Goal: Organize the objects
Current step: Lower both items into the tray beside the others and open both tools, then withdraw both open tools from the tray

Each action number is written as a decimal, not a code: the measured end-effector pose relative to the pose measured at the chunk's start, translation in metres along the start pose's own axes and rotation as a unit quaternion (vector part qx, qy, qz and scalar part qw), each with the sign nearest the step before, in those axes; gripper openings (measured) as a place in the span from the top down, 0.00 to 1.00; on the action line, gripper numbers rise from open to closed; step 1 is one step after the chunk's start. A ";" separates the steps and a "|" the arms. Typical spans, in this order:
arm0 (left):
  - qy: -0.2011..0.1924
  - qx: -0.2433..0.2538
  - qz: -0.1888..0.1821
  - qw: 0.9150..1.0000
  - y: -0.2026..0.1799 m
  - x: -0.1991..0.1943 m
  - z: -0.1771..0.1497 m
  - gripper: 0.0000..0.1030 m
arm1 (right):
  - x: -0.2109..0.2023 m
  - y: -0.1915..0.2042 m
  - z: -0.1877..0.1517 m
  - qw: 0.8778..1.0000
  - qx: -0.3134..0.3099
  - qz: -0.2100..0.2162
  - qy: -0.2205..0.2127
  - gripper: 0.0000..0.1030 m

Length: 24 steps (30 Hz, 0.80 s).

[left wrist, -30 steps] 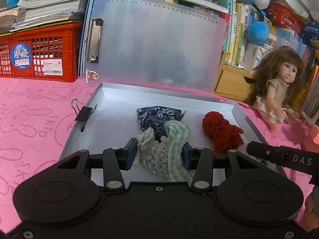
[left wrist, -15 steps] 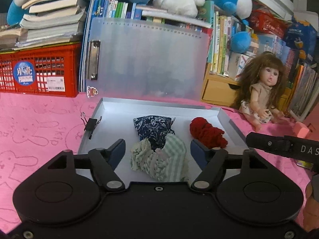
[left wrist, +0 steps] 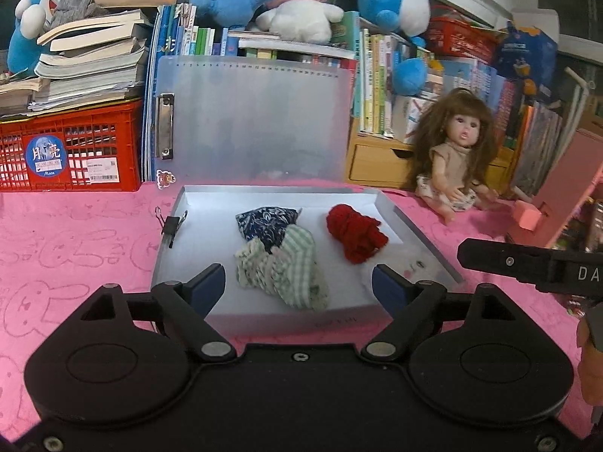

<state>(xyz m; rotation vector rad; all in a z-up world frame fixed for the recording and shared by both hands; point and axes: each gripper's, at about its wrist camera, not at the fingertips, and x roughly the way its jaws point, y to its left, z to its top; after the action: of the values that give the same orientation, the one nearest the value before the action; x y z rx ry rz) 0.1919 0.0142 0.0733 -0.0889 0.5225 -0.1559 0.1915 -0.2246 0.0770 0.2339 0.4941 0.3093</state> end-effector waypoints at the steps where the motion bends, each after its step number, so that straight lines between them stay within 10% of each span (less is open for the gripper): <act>1: 0.000 0.002 -0.001 1.000 -0.001 -0.004 -0.002 0.18 | -0.004 0.001 -0.002 1.000 -0.005 0.001 -0.001 0.16; 24: -0.001 0.010 -0.010 1.000 -0.005 -0.076 -0.057 0.14 | -0.062 0.019 -0.053 0.997 -0.081 0.013 0.009 0.11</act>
<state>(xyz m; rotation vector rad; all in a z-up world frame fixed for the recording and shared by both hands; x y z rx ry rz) 0.0975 0.0202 0.0621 -0.0746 0.5189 -0.1804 0.1093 -0.2204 0.0638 0.0800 0.4805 0.3745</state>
